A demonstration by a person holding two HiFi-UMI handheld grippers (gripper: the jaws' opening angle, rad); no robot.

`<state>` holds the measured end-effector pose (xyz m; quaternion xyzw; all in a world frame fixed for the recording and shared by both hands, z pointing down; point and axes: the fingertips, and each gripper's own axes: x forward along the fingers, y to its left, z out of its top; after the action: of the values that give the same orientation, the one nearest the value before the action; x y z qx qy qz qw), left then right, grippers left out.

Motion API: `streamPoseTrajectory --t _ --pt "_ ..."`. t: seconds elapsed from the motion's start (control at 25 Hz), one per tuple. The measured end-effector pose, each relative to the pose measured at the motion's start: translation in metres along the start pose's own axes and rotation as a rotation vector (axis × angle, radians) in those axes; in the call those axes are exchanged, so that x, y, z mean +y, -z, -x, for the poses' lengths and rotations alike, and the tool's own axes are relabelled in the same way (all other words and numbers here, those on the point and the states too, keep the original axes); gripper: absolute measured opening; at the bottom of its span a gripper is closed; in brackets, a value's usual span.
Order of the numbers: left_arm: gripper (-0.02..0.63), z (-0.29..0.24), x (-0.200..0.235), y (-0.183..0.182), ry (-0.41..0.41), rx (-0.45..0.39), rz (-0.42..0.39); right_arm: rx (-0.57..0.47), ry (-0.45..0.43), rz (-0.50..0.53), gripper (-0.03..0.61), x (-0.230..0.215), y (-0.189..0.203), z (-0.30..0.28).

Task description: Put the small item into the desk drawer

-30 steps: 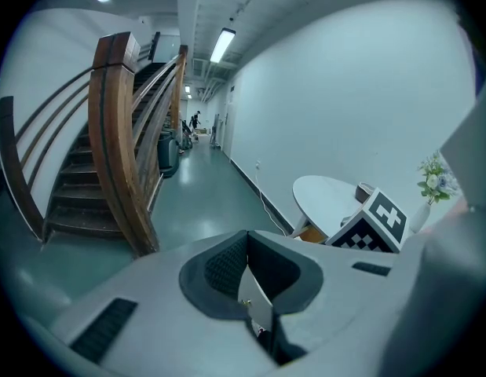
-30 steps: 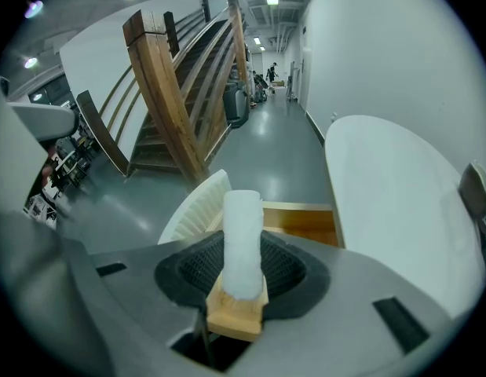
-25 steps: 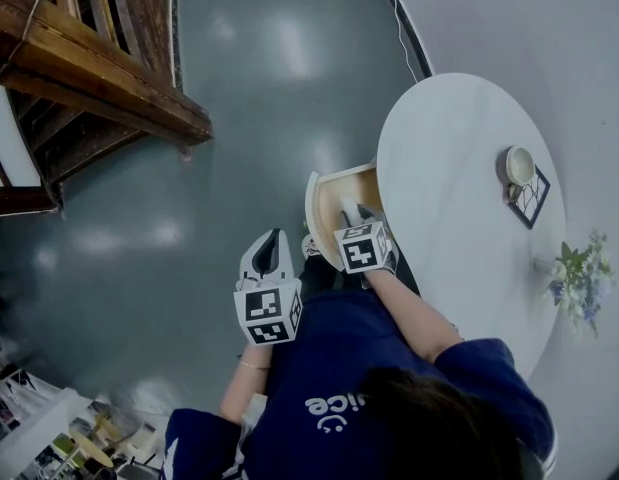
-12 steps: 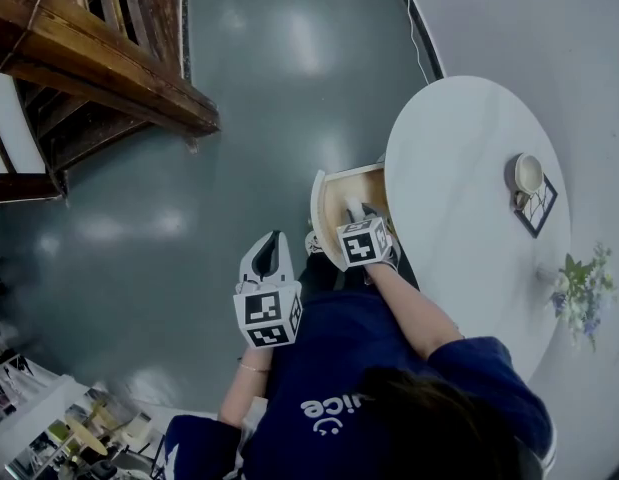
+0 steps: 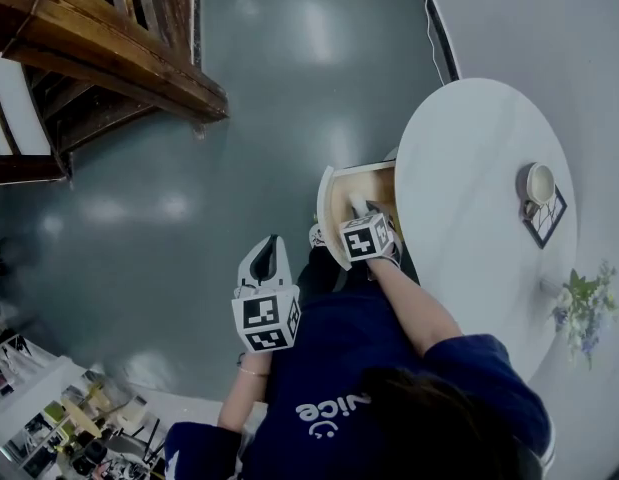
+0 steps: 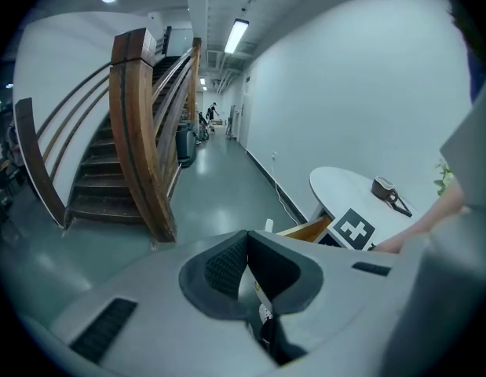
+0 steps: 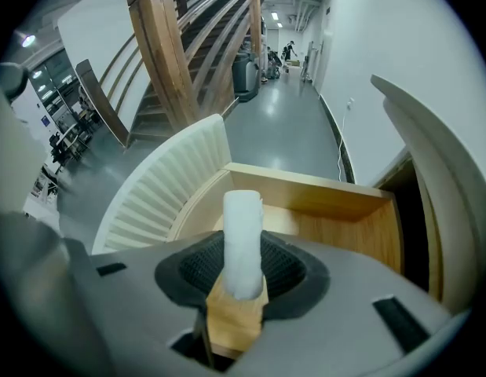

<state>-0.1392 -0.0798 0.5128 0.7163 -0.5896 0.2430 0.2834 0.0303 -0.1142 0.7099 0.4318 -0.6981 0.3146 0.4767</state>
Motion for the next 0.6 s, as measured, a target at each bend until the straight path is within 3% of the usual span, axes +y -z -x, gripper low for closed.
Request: streamPoseTrajectory --t 0.6 --pt "0.005 -0.003 -0.002 0.011 -0.029 0.05 0.022 0.046 0.002 0.041 0.143 -0.015 0.007 -0.027"
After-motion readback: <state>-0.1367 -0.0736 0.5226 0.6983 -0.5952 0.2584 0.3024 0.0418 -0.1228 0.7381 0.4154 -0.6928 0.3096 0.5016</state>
